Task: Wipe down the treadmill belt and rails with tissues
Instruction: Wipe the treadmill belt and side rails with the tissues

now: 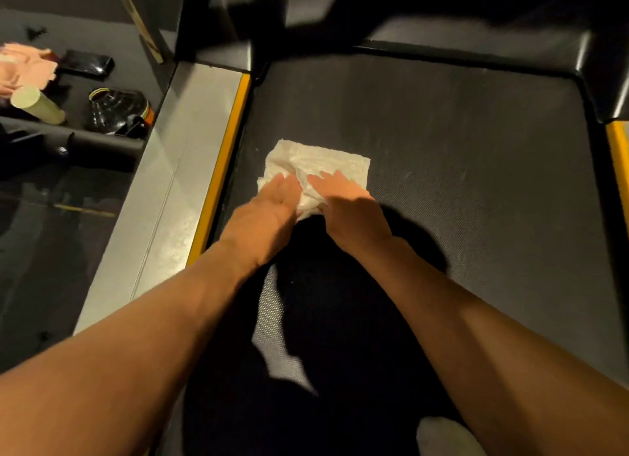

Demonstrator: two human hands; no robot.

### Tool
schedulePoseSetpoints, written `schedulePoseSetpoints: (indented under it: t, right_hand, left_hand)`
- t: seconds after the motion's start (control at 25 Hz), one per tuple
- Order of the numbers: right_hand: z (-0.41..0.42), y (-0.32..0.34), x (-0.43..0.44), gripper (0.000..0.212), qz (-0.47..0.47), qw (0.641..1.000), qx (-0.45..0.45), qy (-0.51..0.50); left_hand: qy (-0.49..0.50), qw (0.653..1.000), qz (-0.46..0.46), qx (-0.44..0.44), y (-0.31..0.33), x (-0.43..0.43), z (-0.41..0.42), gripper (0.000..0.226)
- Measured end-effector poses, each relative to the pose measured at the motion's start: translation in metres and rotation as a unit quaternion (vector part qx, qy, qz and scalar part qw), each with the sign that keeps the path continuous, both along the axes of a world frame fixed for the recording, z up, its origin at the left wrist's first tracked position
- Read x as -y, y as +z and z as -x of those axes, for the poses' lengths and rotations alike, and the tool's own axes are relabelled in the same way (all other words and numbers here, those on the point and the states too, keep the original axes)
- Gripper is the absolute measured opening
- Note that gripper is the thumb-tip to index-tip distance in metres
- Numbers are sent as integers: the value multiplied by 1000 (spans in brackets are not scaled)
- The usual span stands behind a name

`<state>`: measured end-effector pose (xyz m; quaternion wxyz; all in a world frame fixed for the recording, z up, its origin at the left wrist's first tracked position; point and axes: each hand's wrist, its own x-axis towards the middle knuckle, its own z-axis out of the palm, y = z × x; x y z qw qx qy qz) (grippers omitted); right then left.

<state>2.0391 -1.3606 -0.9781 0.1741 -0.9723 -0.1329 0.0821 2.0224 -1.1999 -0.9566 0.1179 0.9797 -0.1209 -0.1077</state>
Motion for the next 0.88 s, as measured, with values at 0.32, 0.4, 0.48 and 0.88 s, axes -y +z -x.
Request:
schedulePoseSetpoints:
  t: [0.32, 0.4, 0.48, 0.88]
  right_hand:
    - [22, 10, -8, 49, -14, 999, -12, 48]
    - [10, 7, -20, 51, -9, 999, -42, 29]
    - [-1, 11, -39, 57, -35, 995, -79, 47]
    - [28, 29, -24, 65, 41, 992, -73, 98]
  left_hand:
    - [-6, 997, 79, 6, 11, -21, 53, 55]
    - [-20, 999, 2, -27, 7, -32, 33, 66]
    - [-8, 997, -60, -55, 5, -48, 16, 66]
    - [8, 999, 39, -14, 4, -36, 57, 61]
